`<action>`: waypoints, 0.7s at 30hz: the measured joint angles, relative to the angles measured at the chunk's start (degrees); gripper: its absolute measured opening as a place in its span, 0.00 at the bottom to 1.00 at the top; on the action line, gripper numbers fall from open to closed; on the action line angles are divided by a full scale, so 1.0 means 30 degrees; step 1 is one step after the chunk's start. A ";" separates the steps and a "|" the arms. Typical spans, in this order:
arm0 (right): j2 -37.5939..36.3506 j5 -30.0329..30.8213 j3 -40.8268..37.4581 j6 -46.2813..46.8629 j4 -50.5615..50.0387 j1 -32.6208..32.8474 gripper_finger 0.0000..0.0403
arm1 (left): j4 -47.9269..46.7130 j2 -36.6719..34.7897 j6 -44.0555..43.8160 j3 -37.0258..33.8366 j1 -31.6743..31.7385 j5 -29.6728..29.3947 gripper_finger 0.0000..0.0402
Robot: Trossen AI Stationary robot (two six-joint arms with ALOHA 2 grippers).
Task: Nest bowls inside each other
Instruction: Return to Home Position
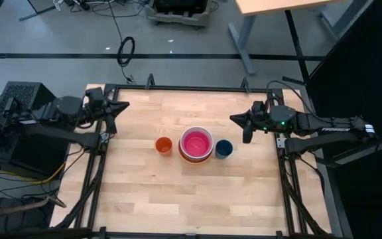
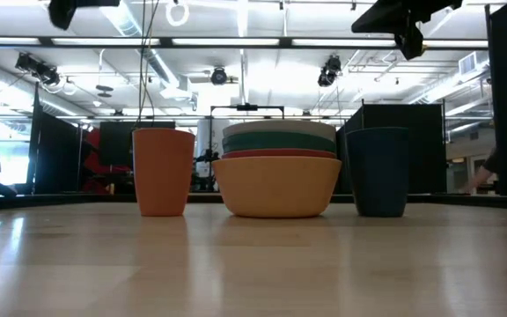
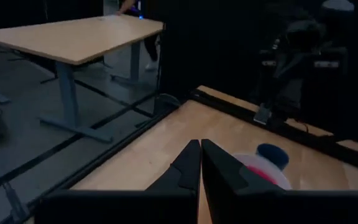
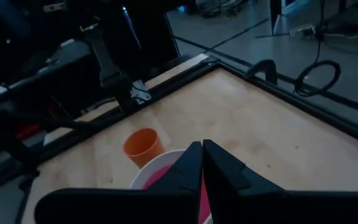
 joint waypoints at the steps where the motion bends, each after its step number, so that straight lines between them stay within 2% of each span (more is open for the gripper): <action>1: -0.0013 -0.0010 0.0000 -0.0412 0.0159 0.0003 0.00 | 0.0515 -0.0063 0.0428 -0.0261 0.0000 0.0232 0.00; 15: -0.0212 -0.0151 0.0000 -0.6234 0.2452 0.0062 0.00 | 0.7770 -0.0977 0.6394 -0.3915 0.0000 0.3499 0.00; 17: -0.0478 -0.0489 0.0007 -0.7323 0.3020 0.0238 0.00 | 0.8992 -0.1467 0.6582 -0.4526 0.0000 0.4192 0.00; 21: -0.0972 -0.1131 0.0007 -0.8441 0.3360 0.0572 0.00 | 1.0013 -0.2679 0.6423 -0.5748 0.0000 0.4386 0.00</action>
